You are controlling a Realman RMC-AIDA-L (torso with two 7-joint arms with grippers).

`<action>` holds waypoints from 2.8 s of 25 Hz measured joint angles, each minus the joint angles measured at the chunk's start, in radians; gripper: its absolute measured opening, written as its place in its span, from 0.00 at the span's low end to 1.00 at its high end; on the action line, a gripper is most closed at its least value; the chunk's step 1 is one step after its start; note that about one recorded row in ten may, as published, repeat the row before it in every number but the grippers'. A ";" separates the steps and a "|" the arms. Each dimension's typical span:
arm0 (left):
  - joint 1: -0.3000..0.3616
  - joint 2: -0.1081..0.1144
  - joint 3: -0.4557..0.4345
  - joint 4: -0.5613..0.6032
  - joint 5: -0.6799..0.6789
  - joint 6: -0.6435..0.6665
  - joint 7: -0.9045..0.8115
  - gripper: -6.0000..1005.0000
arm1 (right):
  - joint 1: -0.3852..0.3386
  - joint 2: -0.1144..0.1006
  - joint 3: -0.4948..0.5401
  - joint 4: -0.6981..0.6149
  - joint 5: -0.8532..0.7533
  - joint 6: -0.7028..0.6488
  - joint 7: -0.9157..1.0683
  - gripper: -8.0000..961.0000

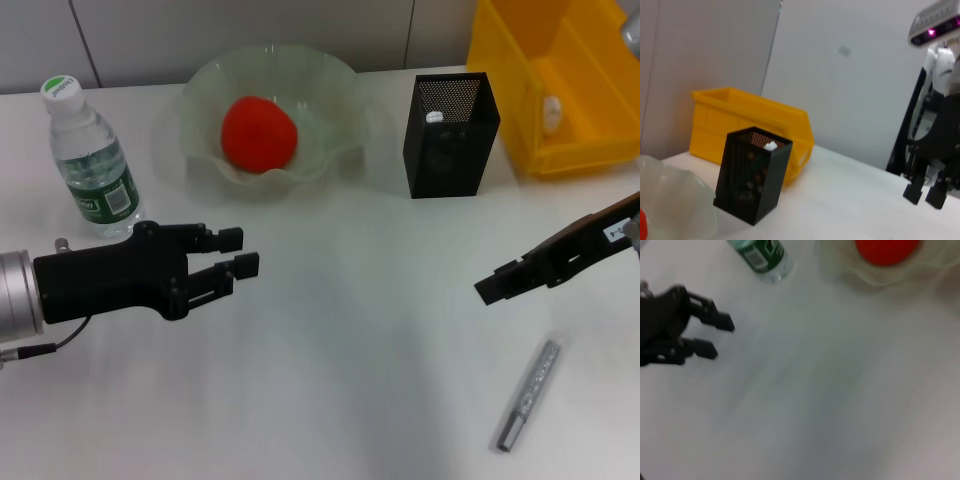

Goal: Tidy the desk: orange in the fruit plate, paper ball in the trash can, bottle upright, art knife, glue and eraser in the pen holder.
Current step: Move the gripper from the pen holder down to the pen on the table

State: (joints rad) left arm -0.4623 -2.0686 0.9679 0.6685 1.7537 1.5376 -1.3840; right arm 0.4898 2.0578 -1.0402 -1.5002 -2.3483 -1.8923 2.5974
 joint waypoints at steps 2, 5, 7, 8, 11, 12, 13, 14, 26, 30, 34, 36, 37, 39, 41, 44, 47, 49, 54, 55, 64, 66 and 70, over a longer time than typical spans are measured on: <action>0.002 0.000 0.000 -0.004 -0.017 0.001 0.000 0.38 | 0.007 -0.004 0.000 -0.002 -0.017 -0.001 -0.007 0.40; 0.007 0.001 0.000 -0.005 -0.033 0.005 -0.008 0.38 | 0.005 -0.006 -0.006 -0.018 -0.046 -0.002 -0.015 0.40; 0.008 0.002 0.003 -0.002 -0.033 0.006 -0.019 0.38 | 0.001 -0.002 -0.008 -0.023 -0.059 -0.012 -0.022 0.40; 0.008 0.003 0.004 0.000 -0.033 0.006 -0.023 0.38 | 0.001 -0.002 -0.008 -0.023 -0.059 -0.012 -0.022 0.40; 0.002 0.003 -0.001 0.001 -0.035 0.007 -0.032 0.38 | -0.018 0.017 -0.010 -0.023 -0.065 -0.023 -0.041 0.40; 0.002 0.003 -0.001 0.001 -0.035 0.007 -0.032 0.38 | -0.018 0.017 -0.010 -0.023 -0.065 -0.023 -0.041 0.40; 0.000 0.001 -0.001 -0.003 -0.042 0.003 -0.033 0.38 | -0.024 0.022 -0.011 -0.023 -0.061 -0.012 -0.035 0.40; 0.000 0.001 -0.001 -0.003 -0.042 0.003 -0.033 0.38 | -0.024 0.022 -0.011 -0.023 -0.061 -0.012 -0.035 0.40; 0.002 0.013 -0.003 0.014 -0.059 -0.020 -0.022 0.38 | -0.101 0.026 0.001 -0.079 -0.068 0.160 0.328 0.39; 0.000 0.023 -0.003 0.018 -0.056 -0.051 -0.018 0.38 | -0.130 0.036 0.000 -0.052 -0.033 0.181 0.366 0.39; -0.002 0.038 -0.014 0.018 -0.056 -0.091 -0.019 0.38 | -0.125 0.034 -0.012 0.019 0.039 0.198 0.361 0.39; -0.004 0.042 -0.021 0.015 -0.055 -0.099 -0.021 0.38 | -0.115 0.025 -0.038 0.045 0.067 0.210 0.336 0.39; -0.005 0.042 -0.022 0.014 -0.055 -0.103 -0.022 0.38 | -0.105 0.021 -0.052 0.051 0.071 0.209 0.310 0.39; -0.008 0.032 -0.027 0.012 -0.054 -0.107 -0.025 0.38 | -0.075 0.017 -0.064 0.054 0.060 0.179 0.236 0.38; -0.009 0.023 -0.028 0.011 -0.056 -0.108 -0.027 0.38 | -0.020 0.016 -0.065 0.056 0.013 0.096 0.107 0.38; -0.007 0.008 -0.028 0.011 -0.059 -0.102 -0.028 0.38 | 0.015 0.007 -0.057 0.056 -0.047 0.025 -0.071 0.38; -0.008 0.002 -0.026 0.007 -0.061 -0.097 -0.028 0.38 | 0.020 -0.010 -0.052 0.051 -0.109 -0.048 -0.353 0.38; -0.008 0.002 -0.025 0.006 -0.061 -0.095 -0.028 0.38 | 0.019 -0.014 -0.051 0.051 -0.114 -0.057 -0.406 0.38; -0.009 0.000 -0.021 -0.003 -0.084 -0.076 -0.027 0.38 | 0.009 -0.024 -0.048 0.034 -0.164 -0.060 -0.745 0.38; -0.009 -0.001 -0.018 -0.010 -0.103 -0.072 -0.023 0.38 | 0.019 -0.023 -0.047 0.036 -0.191 -0.056 -0.792 0.37; -0.010 -0.002 -0.024 -0.024 -0.133 -0.074 -0.015 0.38 | 0.057 0.014 -0.077 0.012 -0.347 -0.033 -1.223 0.37; -0.016 -0.004 -0.019 -0.040 -0.142 -0.074 -0.003 0.38 | 0.070 0.014 -0.086 0.030 -0.355 -0.028 -1.259 0.37; -0.025 -0.004 -0.017 -0.104 -0.182 -0.069 0.042 0.38 | 0.118 0.014 -0.132 0.090 -0.361 -0.005 -1.345 0.37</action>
State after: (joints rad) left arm -0.4876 -2.0726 0.9510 0.5646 1.5720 1.4690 -1.3417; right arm 0.6083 2.0723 -1.1720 -1.4100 -2.7092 -1.8977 1.2522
